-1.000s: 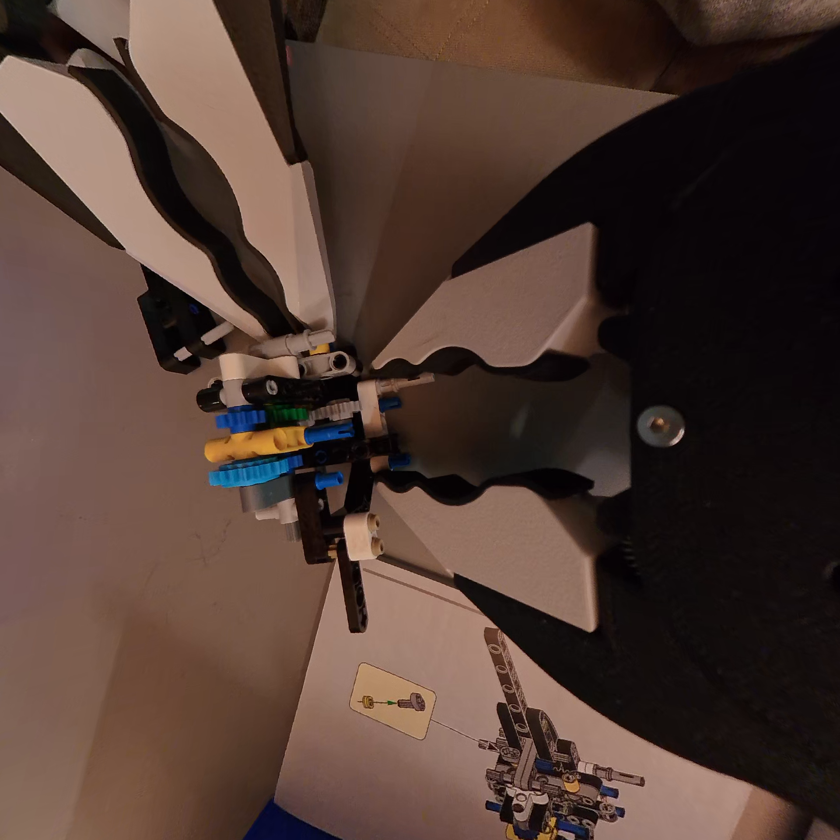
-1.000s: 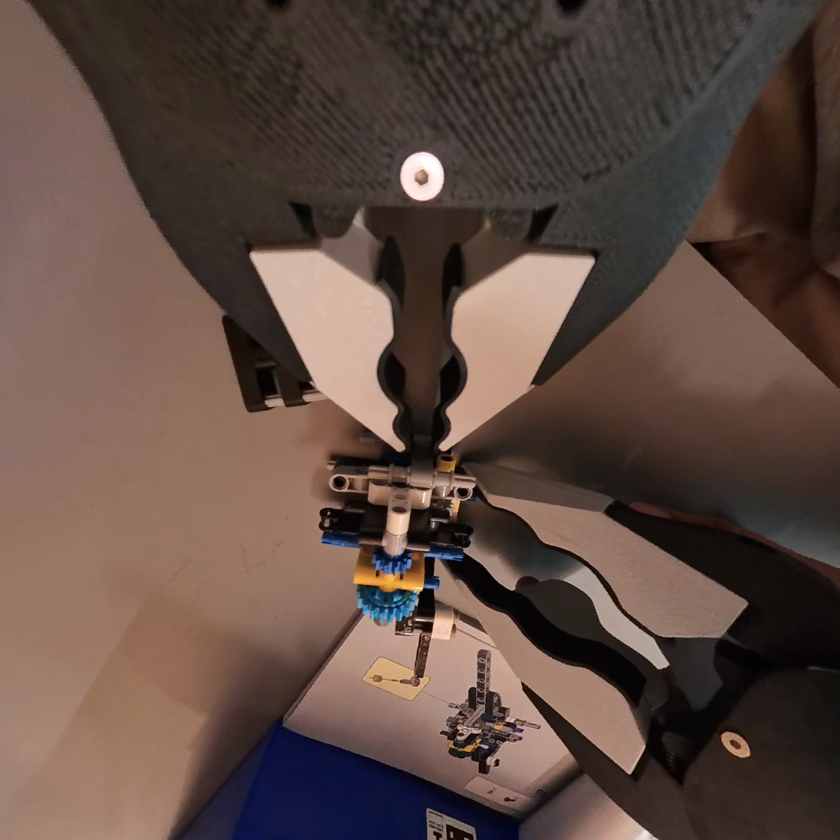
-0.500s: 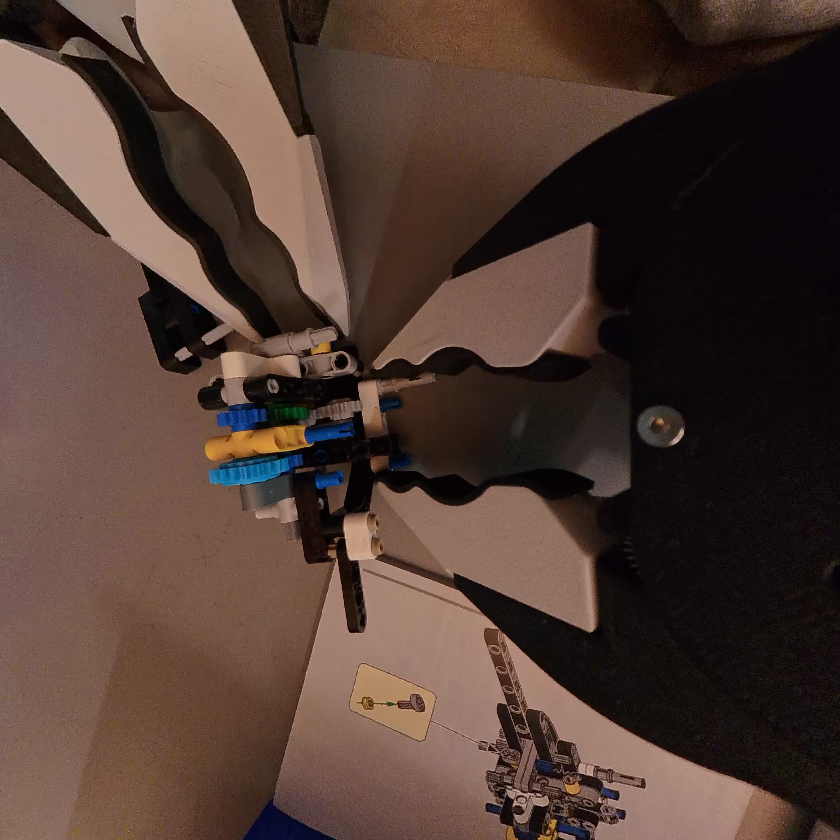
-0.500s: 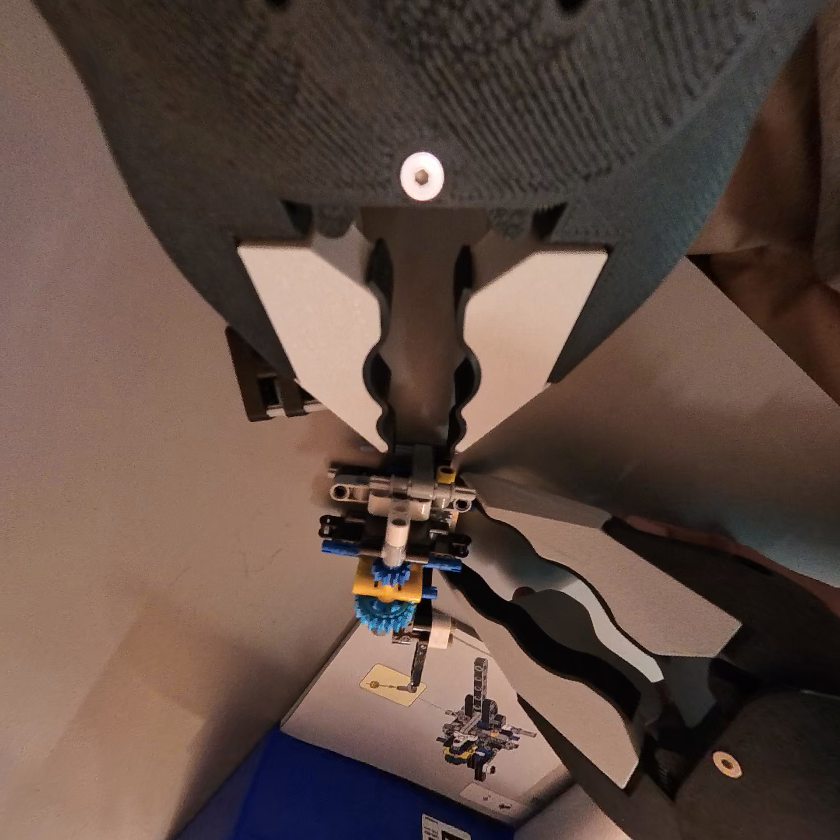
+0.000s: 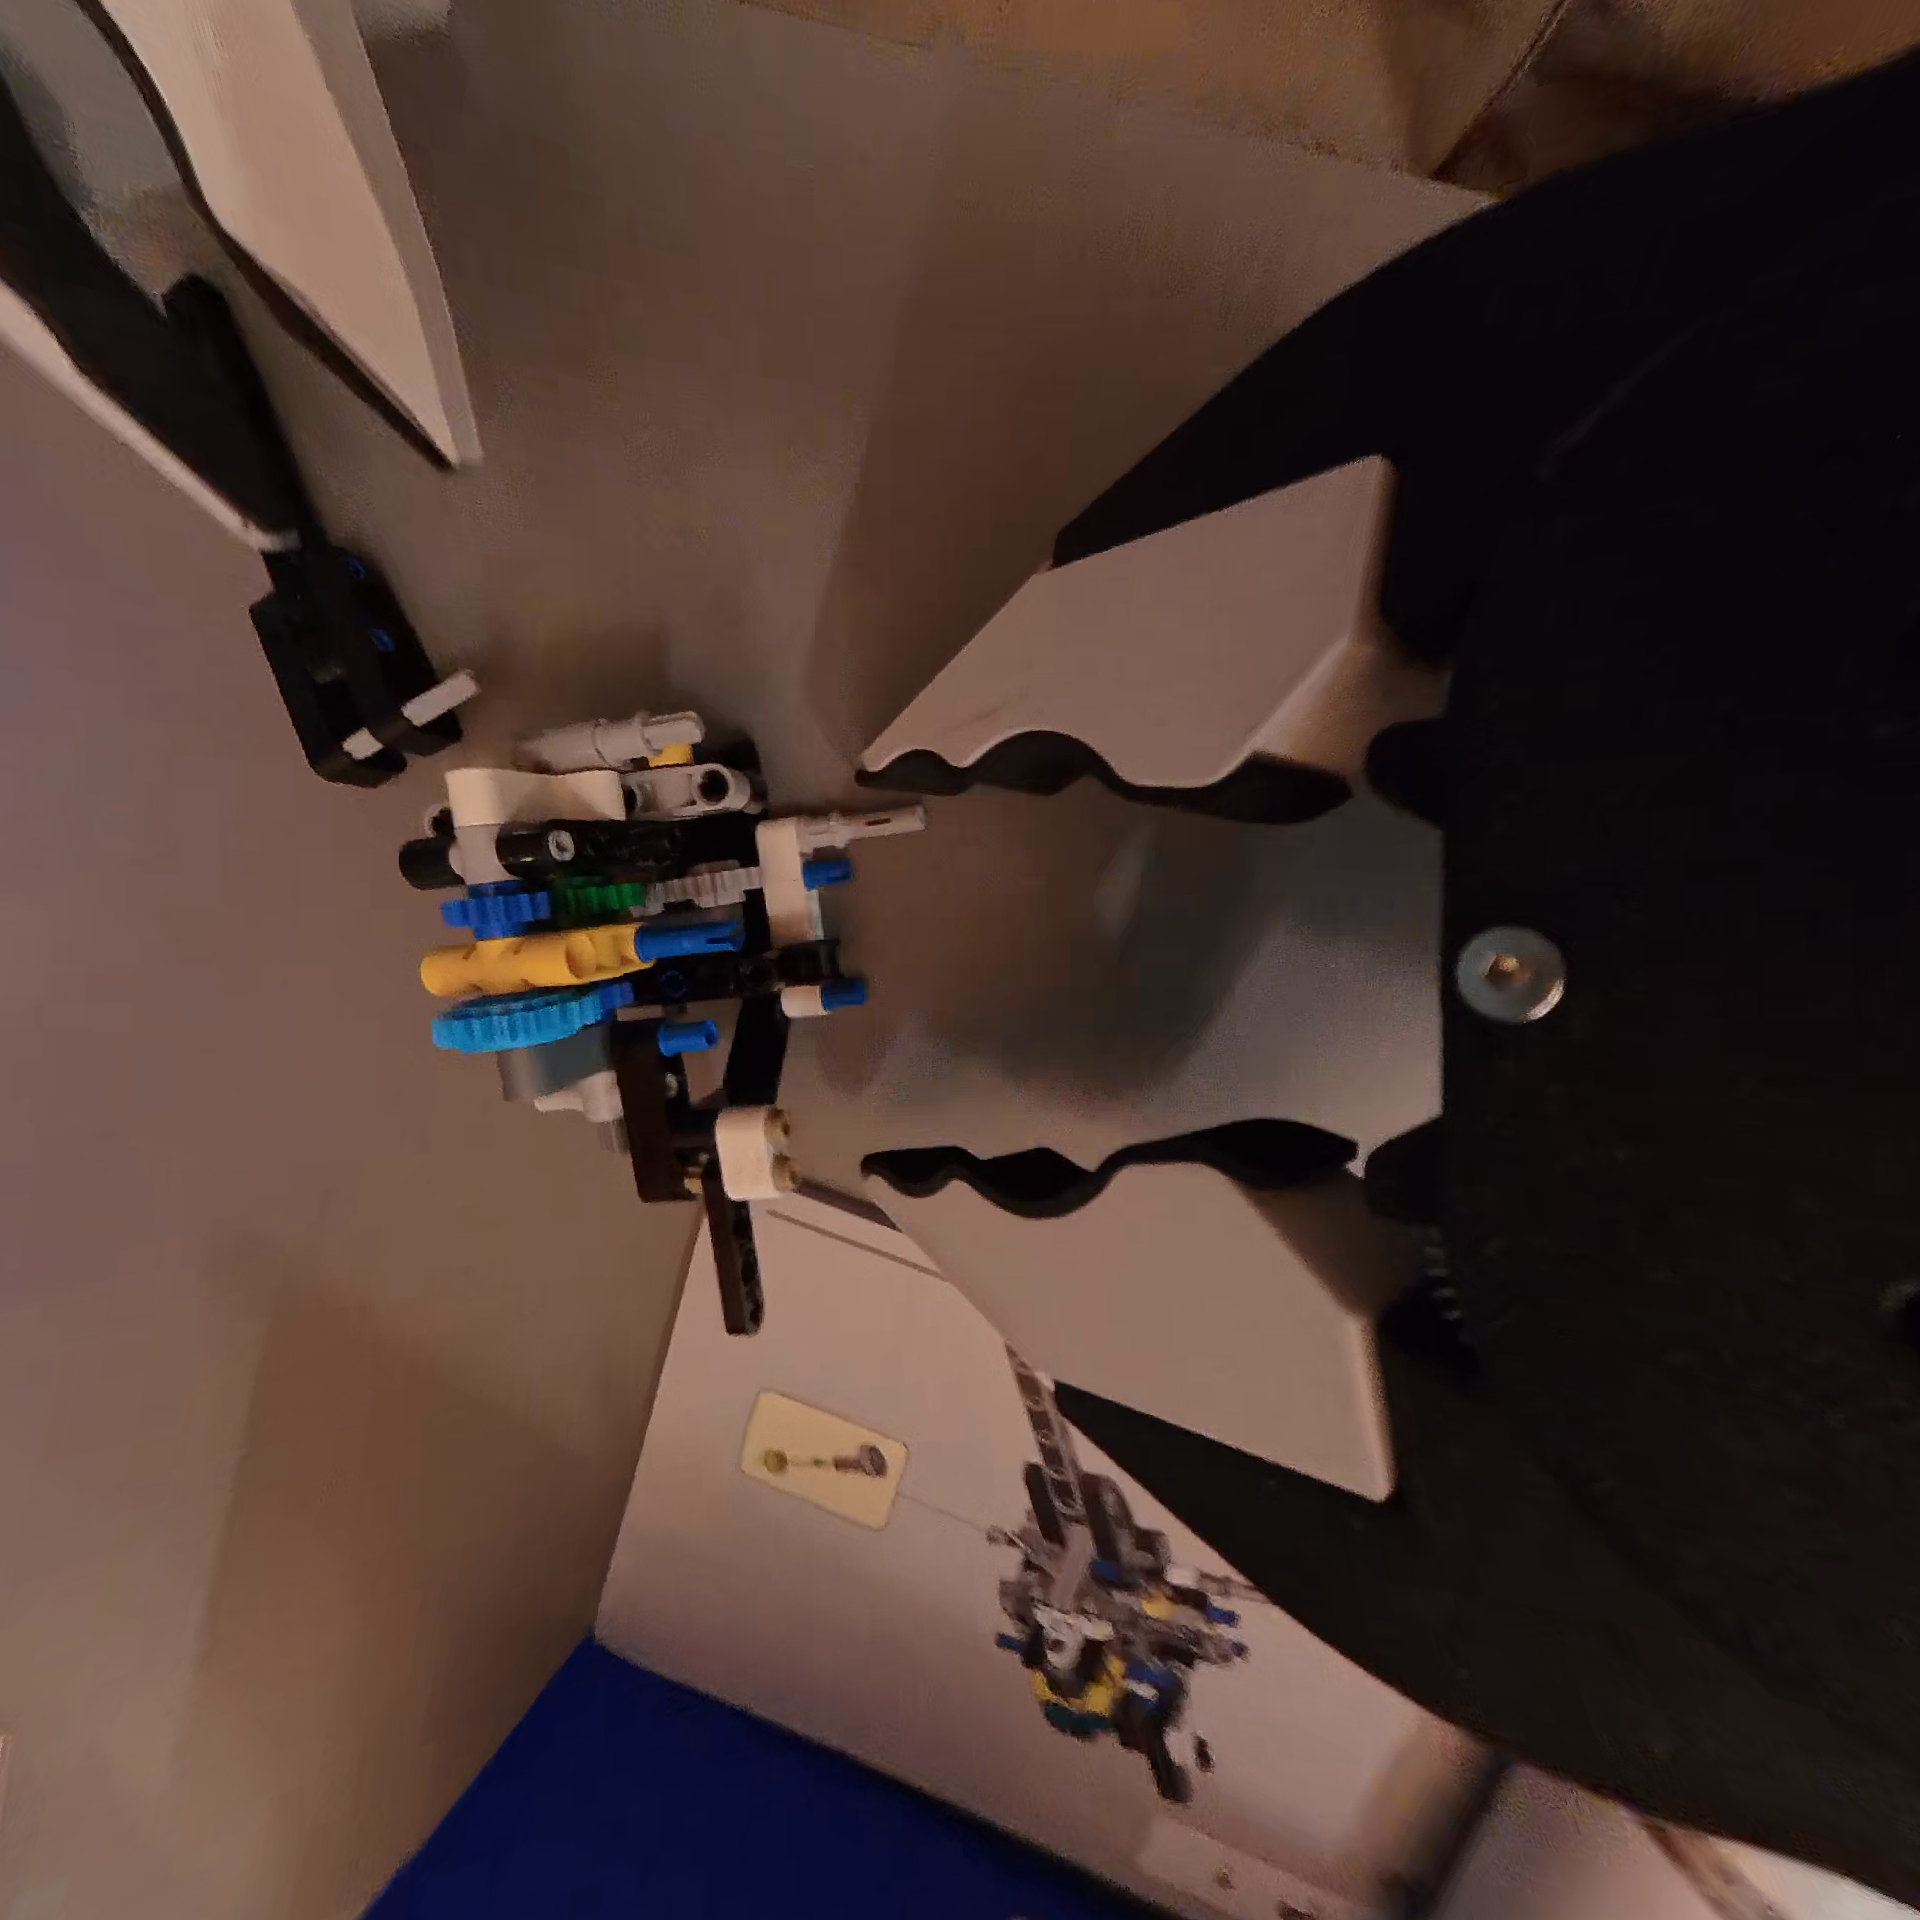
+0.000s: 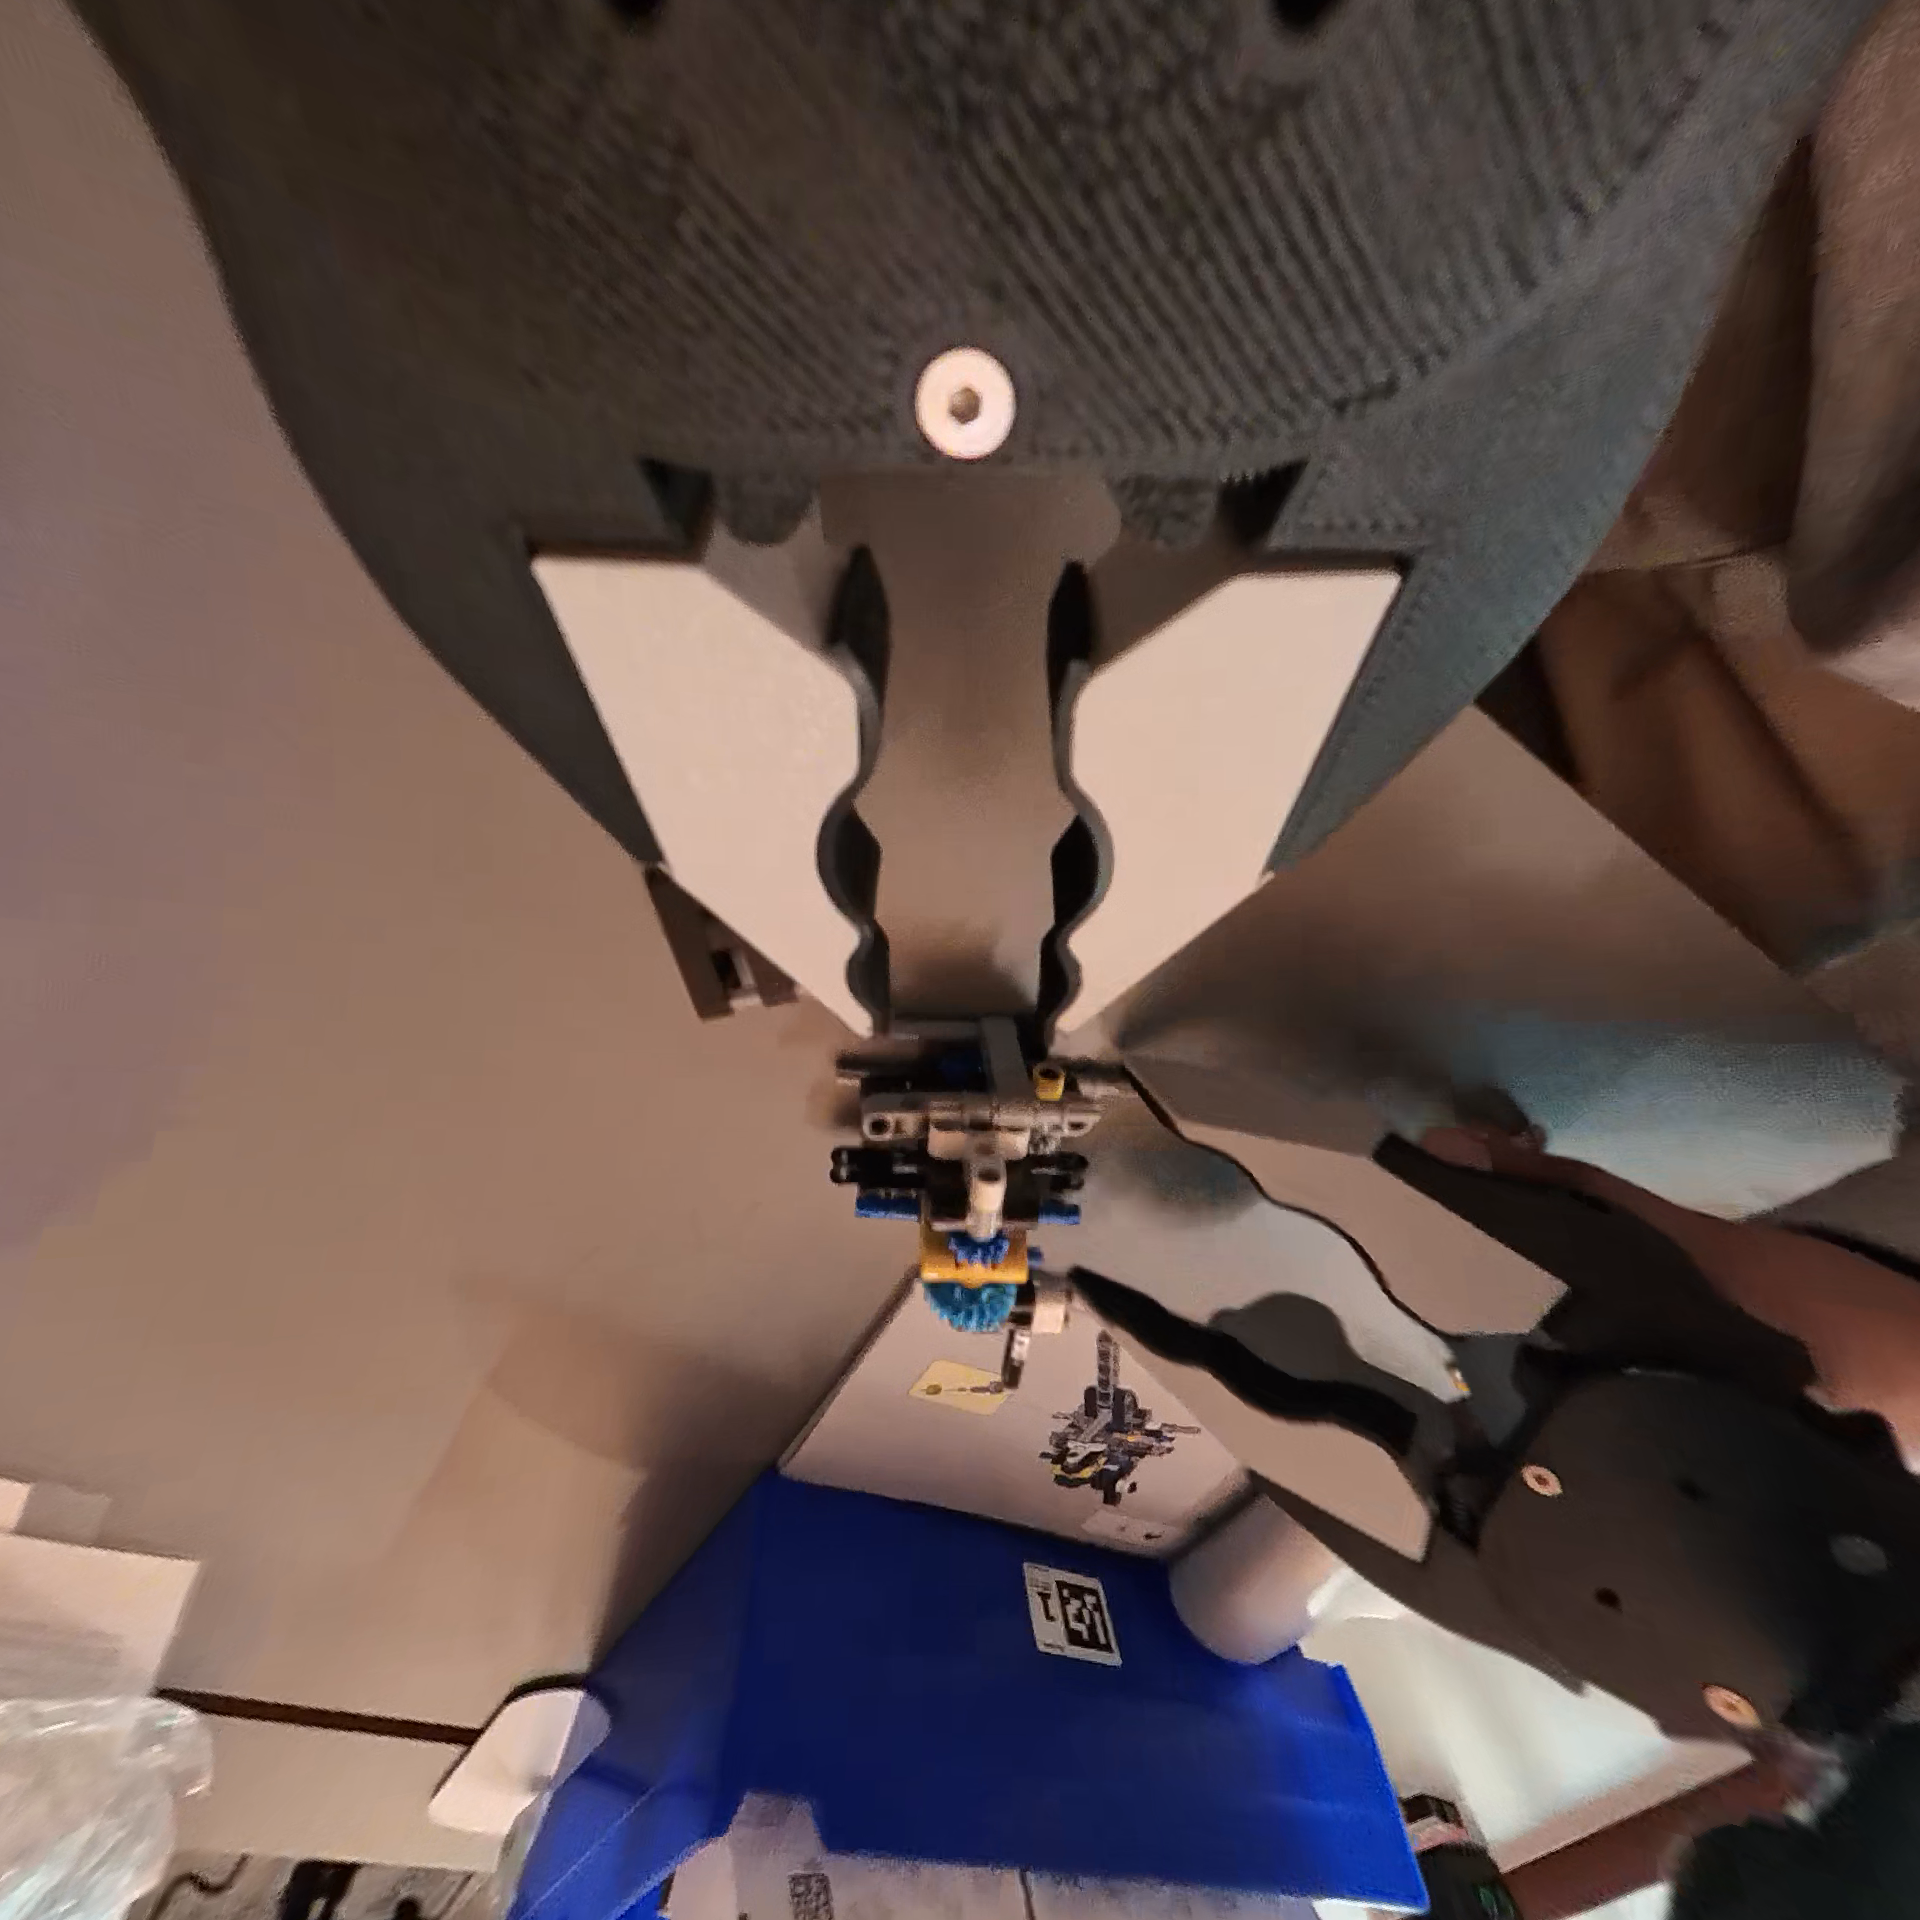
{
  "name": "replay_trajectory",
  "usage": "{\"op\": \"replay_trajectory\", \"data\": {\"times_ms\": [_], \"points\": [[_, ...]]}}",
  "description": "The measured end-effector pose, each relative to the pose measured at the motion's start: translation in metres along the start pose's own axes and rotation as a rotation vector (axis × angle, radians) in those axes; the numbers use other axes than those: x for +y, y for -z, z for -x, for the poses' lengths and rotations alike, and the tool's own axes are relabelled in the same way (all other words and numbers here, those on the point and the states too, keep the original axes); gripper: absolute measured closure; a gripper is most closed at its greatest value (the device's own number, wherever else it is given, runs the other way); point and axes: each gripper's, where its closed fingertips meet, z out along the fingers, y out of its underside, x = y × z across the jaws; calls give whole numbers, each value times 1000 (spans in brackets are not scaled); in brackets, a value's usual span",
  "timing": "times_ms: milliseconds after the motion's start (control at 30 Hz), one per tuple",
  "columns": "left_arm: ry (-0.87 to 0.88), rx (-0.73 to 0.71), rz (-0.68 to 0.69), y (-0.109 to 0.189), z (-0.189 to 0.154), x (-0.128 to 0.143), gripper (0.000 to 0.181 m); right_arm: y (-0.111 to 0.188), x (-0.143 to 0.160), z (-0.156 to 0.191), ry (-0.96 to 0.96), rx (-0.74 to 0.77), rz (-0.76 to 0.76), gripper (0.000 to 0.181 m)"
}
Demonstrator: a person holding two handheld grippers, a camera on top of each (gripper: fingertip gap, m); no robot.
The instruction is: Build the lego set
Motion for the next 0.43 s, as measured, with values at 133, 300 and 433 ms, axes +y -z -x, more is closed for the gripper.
{"op": "replay_trajectory", "data": {"times_ms": [133, 300, 433], "points": [[77, -43, -88, 28, -10, -1, 112, 24, 13, 2, -68, 16, -46, 154], [193, -87, -271, 65, -21, 1, 109, 36, 1, 1, -168, -33, -156, 152], [306, -41, -405, 78, -26, 3, 111, 31, 9, -3, -188, -22, -116, 148]]}}
